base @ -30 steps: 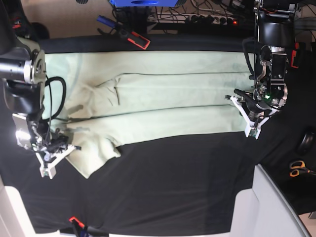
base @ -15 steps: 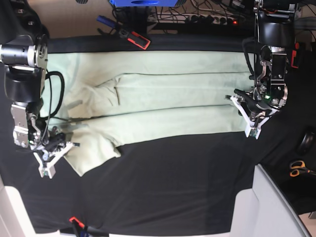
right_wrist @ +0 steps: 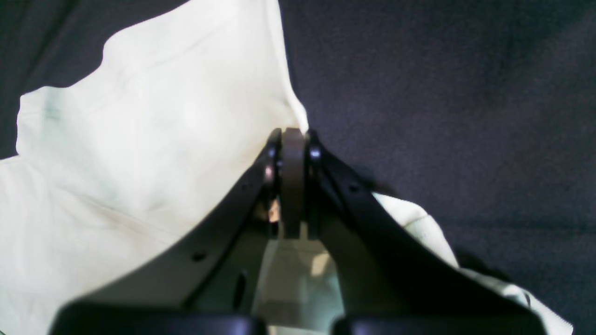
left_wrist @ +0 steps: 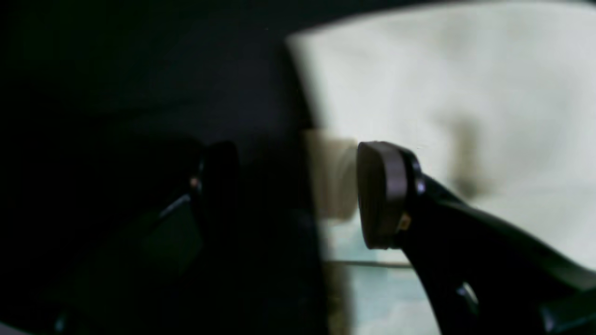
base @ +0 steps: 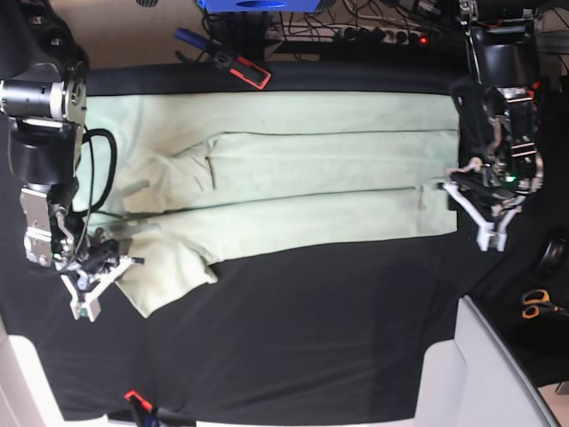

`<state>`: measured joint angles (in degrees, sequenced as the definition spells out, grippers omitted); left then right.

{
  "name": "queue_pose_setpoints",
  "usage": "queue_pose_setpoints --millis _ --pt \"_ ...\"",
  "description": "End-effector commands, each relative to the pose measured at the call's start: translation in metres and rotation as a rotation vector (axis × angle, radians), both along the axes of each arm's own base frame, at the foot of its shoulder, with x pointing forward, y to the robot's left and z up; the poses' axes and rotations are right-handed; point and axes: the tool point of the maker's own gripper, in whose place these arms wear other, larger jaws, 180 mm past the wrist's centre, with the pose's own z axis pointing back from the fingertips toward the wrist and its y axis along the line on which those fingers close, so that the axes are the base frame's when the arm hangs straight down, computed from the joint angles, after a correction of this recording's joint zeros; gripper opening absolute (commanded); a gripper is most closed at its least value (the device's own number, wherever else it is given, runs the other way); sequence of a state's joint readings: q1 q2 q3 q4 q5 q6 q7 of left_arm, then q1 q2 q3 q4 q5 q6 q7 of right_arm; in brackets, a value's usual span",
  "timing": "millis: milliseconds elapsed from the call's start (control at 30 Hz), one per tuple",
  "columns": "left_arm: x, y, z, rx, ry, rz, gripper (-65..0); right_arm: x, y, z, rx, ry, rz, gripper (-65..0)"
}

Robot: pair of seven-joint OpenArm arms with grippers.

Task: Fold the T-shirt properly
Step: 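Regrasp the shirt's side edge with the left gripper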

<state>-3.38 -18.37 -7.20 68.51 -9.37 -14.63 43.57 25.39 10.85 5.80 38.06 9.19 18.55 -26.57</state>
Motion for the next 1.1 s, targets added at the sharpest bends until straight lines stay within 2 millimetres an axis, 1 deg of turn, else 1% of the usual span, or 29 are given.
queue_pose_setpoints --millis 0,33,100,167,367,433,533,667,767,833,967,1067 --pt "0.017 0.008 0.018 0.013 -0.057 0.007 -25.2 0.02 -0.005 0.021 0.001 -0.067 -0.008 -65.0" --pt "0.02 0.011 0.02 0.012 -0.064 0.017 -25.2 0.02 -0.005 0.021 0.001 -0.067 -0.008 -65.0" --pt "0.021 0.014 0.017 0.005 -0.056 0.03 -25.2 0.02 -0.005 0.021 0.0 -0.067 -0.007 -65.0" --pt "0.027 0.015 0.016 -0.006 -0.053 0.042 -25.2 0.02 -0.005 0.021 0.0 -0.065 -0.007 -65.0" --pt "0.045 0.012 0.008 -0.065 -0.04 0.082 -25.2 0.02 -0.004 0.021 0.001 -0.065 -0.002 -65.0" --pt "0.052 0.012 0.008 -0.077 -0.04 0.092 -25.2 0.02 -0.004 0.021 0.002 -0.065 -0.001 -65.0" --pt "0.063 0.005 0.012 -0.096 -0.058 0.092 -25.2 0.02 -0.004 0.021 0.002 -0.065 -0.001 -65.0" --pt "0.071 -0.004 0.015 -0.115 -0.073 0.087 -25.2 0.02 -0.004 0.021 0.002 -0.065 -0.001 -65.0" --pt "0.071 -0.015 0.009 -0.136 -0.064 0.083 -25.2 0.02 -0.004 0.021 0.002 -0.065 -0.001 -65.0" --pt "0.065 -0.018 -0.002 -0.151 -0.033 0.092 -25.2 0.02 -0.004 0.021 0.002 -0.065 -0.001 -65.0" --pt "0.063 -0.018 -0.008 -0.161 -0.015 0.1 -24.9 0.02 -0.004 0.021 0.0 -0.065 -0.002 -65.0" --pt "0.061 -0.015 -0.008 -0.157 -0.011 0.105 -24.9 0.02 -0.004 0.021 0.0 -0.065 -0.002 -65.0"
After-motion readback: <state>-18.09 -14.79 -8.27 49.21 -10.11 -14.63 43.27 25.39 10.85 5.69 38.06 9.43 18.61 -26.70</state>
